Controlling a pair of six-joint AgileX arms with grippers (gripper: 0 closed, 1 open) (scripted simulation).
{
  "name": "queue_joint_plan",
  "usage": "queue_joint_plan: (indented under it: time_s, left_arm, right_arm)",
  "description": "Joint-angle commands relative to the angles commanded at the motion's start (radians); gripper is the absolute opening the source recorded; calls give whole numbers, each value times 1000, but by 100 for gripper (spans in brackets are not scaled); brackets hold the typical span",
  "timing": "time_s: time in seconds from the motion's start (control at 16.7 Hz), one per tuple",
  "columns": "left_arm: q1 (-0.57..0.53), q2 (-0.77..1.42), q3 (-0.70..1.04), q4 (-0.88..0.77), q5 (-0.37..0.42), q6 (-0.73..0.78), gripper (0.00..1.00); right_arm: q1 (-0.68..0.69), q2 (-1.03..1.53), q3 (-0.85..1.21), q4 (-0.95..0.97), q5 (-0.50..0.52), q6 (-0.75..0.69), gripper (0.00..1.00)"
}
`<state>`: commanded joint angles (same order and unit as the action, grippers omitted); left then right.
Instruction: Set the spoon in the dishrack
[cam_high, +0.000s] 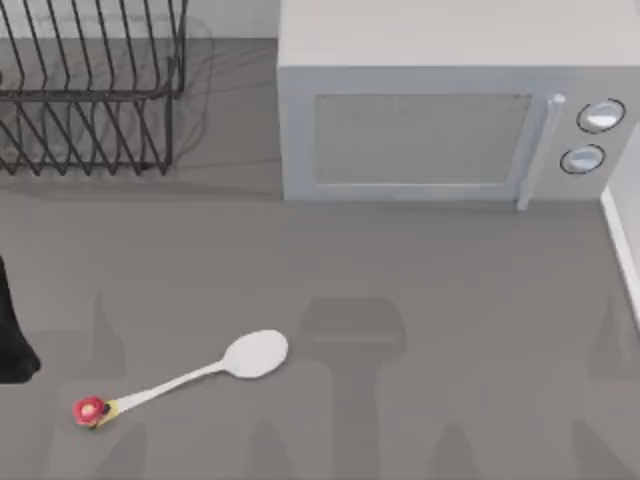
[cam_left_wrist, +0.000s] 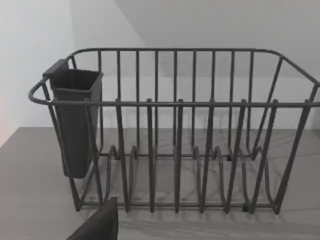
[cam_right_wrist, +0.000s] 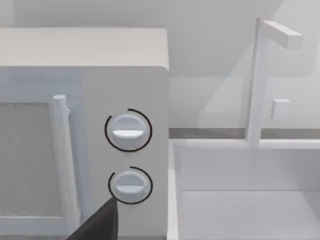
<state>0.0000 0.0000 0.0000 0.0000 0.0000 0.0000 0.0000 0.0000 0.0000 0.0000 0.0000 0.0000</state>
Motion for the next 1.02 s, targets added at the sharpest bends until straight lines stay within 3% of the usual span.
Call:
queue_joint_plan:
  time_s: [0.24,0.48,1.02]
  left_arm:
    - [-14,33,33,-28,1,20,100]
    - [-81,225,196,-173,1,123,100]
    - [-311,1112,718,-715,-3,488,100]
  right_arm:
    - [0,0,0,0,0,0,100]
    - [0,0,0,0,0,0,100]
    - [0,0,0,0,0,0,100]
